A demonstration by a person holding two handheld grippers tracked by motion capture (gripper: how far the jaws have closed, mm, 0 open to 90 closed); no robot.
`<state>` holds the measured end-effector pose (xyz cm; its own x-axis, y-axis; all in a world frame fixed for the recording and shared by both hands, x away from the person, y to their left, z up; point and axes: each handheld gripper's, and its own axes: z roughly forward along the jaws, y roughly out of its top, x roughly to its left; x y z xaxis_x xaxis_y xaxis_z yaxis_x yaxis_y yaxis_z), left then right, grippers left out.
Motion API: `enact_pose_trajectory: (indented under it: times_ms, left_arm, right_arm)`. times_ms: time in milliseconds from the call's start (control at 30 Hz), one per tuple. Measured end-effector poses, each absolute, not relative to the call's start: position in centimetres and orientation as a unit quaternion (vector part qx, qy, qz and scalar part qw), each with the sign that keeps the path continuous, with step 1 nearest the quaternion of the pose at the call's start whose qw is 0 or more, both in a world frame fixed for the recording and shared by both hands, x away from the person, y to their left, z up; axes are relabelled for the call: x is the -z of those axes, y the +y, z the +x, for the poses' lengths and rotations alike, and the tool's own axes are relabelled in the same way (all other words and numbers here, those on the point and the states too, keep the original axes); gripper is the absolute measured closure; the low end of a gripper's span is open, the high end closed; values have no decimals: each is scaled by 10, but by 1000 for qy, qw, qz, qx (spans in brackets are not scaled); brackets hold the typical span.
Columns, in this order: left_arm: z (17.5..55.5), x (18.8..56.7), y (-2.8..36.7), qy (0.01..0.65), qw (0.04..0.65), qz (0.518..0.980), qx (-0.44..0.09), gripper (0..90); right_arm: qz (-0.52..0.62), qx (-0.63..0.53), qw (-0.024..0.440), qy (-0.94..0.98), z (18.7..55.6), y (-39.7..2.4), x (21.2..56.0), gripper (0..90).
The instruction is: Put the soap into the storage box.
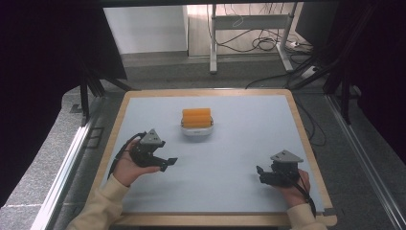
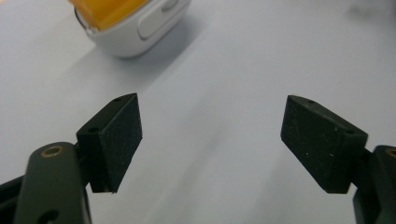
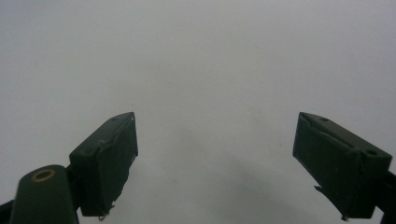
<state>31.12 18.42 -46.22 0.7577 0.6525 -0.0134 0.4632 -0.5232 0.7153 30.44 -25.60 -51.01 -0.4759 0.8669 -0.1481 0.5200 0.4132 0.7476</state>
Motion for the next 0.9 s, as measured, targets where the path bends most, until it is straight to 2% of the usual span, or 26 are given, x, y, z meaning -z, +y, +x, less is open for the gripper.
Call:
enact_pose_trajectory:
  times_ms: [267, 333, 900]
  left_arm:
    - [292, 481, 201, 351, 375, 849, -120, 206]
    - [293, 487, 204, 361, 361, 852, -117, 197]
    - [295, 488, 206, 366, 373, 845, -111, 197]
  right_arm:
    - [431, -324, 262, 800, 304, -252, 511, 141]
    - [431, -323, 261, 801, 304, -251, 511, 141]
    - [433, -342, 254, 794, 303, -252, 506, 141]
